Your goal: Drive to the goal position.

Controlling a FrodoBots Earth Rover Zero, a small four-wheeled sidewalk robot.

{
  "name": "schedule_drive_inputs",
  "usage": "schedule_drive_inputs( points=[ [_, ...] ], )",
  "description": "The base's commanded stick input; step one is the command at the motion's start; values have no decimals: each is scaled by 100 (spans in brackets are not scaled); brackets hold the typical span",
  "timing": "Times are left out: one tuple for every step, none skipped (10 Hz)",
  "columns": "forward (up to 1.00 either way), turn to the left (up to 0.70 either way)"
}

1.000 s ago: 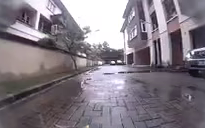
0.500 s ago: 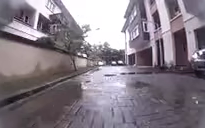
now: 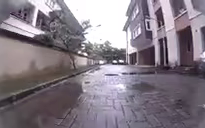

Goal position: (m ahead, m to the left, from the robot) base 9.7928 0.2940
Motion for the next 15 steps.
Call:
schedule_drive_inputs(
  points=[
    [85,0],
    [85,0],
    [85,0],
    [85,0],
    [85,0],
    [85,0],
    [85,0],
    [85,0],
    [85,0],
    [85,0],
    [85,0],
    [85,0],
    [85,0],
    [85,0],
    [85,0]
  ],
)
